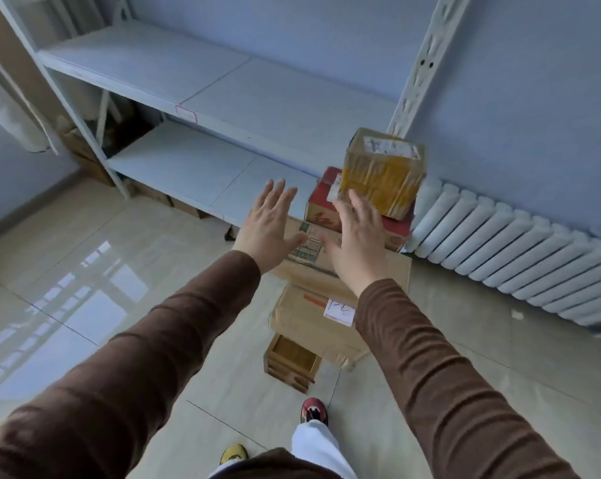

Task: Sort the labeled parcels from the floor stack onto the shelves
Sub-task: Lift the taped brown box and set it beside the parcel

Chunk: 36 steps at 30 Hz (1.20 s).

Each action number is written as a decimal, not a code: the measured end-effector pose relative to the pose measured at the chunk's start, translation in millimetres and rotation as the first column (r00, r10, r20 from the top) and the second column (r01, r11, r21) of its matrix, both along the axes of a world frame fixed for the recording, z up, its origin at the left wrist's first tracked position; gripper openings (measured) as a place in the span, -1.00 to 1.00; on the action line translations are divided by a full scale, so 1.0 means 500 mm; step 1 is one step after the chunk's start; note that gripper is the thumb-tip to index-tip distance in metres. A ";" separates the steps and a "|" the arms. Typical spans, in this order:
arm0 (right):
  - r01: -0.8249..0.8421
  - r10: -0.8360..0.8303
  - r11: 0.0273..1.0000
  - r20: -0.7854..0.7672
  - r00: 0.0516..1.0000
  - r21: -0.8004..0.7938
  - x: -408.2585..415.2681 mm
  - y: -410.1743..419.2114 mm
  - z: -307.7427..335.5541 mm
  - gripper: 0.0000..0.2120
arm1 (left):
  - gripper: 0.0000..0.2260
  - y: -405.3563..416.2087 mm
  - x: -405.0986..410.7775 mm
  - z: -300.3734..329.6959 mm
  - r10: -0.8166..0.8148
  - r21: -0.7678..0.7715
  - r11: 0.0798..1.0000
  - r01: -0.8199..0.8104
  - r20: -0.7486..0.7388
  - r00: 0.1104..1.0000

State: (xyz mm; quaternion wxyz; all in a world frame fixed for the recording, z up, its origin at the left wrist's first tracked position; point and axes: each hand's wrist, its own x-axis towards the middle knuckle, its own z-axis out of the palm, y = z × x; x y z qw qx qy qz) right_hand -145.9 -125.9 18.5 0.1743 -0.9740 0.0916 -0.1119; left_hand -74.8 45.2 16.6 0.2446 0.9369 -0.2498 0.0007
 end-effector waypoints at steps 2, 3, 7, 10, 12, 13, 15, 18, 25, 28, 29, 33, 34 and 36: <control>0.023 -0.024 1.000 0.020 1.000 0.002 0.030 -0.062 0.004 -0.38 | -0.21 -0.065 0.033 0.004 -0.008 -0.008 1.000 0.008 -0.001 1.000; 0.032 -0.032 0.999 0.031 0.999 0.006 0.046 -0.096 0.004 -0.38 | -0.22 -0.098 0.049 0.007 -0.010 -0.013 1.000 0.010 -0.004 1.000; 0.059 -0.068 0.994 0.101 0.993 0.090 0.103 -0.230 0.010 -0.35 | -0.26 -0.221 0.119 0.013 0.006 -0.091 0.996 -0.012 -0.065 0.998; 0.096 -0.127 0.968 0.126 0.984 0.230 0.143 -0.313 0.013 -0.35 | -0.29 -0.286 0.170 0.009 0.060 -0.205 0.973 -0.102 -0.201 0.978; 0.128 -0.174 0.928 0.102 0.980 0.350 0.167 -0.355 0.013 -0.34 | -0.31 -0.320 0.203 0.003 0.097 -0.278 0.941 -0.195 -0.331 0.939; 0.146 -0.194 0.902 0.079 0.978 0.405 0.179 -0.372 0.012 -0.33 | -0.31 -0.335 0.220 -0.001 0.114 -0.297 0.925 -0.237 -0.380 0.918; 0.176 -0.219 0.853 0.031 0.975 0.491 0.199 -0.396 0.008 -0.30 | -0.31 -0.358 0.254 -0.010 0.139 -0.318 0.900 -0.298 -0.439 0.888; 0.232 -0.251 0.770 -0.052 0.966 0.594 0.227 -0.422 -0.001 -0.27 | -0.33 -0.394 0.295 -0.023 0.136 -0.356 0.864 -0.355 -0.513 0.847; 0.348 -0.288 0.535 -0.221 0.932 0.770 0.263 -0.449 -0.044 -0.58 | -0.47 -0.445 0.333 -0.061 0.100 -0.441 0.777 -0.449 -0.618 0.780; 0.303 -0.290 0.512 -0.171 0.942 0.804 0.267 -0.448 -0.054 -0.82 | -0.60 -0.446 0.331 -0.067 0.085 -0.499 0.729 -0.468 -0.613 0.785; 0.285 -0.290 0.500 -0.152 0.945 0.818 0.267 -0.441 -0.052 -0.81 | -0.62 -0.442 0.326 -0.063 0.076 -0.525 0.709 -0.471 -0.607 0.791; 0.199 -0.275 0.481 -0.069 0.959 0.854 0.270 -0.399 -0.032 -0.70 | -0.71 -0.402 0.306 -0.035 0.053 -0.653 0.584 -0.483 -0.563 0.825; 0.181 -0.264 0.477 -0.057 0.963 0.860 0.270 -0.384 -0.025 -0.68 | -0.74 -0.386 0.302 -0.025 0.060 -0.675 0.559 -0.482 -0.547 0.835; 0.147 -0.234 0.459 -0.041 0.971 0.876 0.274 -0.353 -0.015 -0.68 | -0.76 -0.350 0.294 -0.002 0.077 -0.710 0.520 -0.476 -0.516 0.853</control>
